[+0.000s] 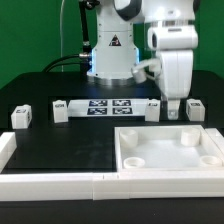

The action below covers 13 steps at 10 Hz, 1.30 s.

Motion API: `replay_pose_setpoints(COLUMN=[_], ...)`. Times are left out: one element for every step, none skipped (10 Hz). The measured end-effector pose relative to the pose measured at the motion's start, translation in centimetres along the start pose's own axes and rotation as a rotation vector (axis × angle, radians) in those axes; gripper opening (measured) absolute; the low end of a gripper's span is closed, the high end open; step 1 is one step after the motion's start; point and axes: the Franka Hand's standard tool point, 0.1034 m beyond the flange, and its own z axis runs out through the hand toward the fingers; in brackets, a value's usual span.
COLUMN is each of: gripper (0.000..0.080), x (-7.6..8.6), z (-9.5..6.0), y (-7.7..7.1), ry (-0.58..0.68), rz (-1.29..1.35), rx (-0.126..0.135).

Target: Assemble one leg

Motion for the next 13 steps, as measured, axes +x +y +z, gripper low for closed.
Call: replay_pose_setpoints(gripper=[0.0649, 0.0649, 0.0649, 0.0649, 0.0649, 0.0649, 0.0649, 0.0649, 0.0649, 0.0649, 0.0649, 0.0649, 0.0649], x=[0.0, 0.0, 0.0, 0.0, 0.0, -0.1, -0.4, -0.7, -0.4, 0.3, 0.7, 1.7, 2.9], z=[0.0, 0.1, 0.1, 0.1, 0.1, 0.2, 0.2, 0.0, -0.3, -0.3, -0.2, -0.2, -0.1], y=[-0.1, -0.1, -0.1, -0.1, -0.1, -0.1, -0.3, -1.1, -2.3, -3.6, -4.0, -4.9, -6.1], ry=[0.000, 0.000, 0.000, 0.001, 0.003, 0.005, 0.017, 0.037, 0.063, 0.066, 0.065, 0.073, 0.073], rz=[0.007, 0.007, 0.008, 0.090, 0.182, 0.316, 0.479, 0.663, 0.899, 1.002, 1.164, 1.294, 1.431], rx=[0.000, 0.002, 0.002, 0.003, 0.004, 0.008, 0.004, -0.007, -0.018, -0.008, 0.000, 0.004, 0.015])
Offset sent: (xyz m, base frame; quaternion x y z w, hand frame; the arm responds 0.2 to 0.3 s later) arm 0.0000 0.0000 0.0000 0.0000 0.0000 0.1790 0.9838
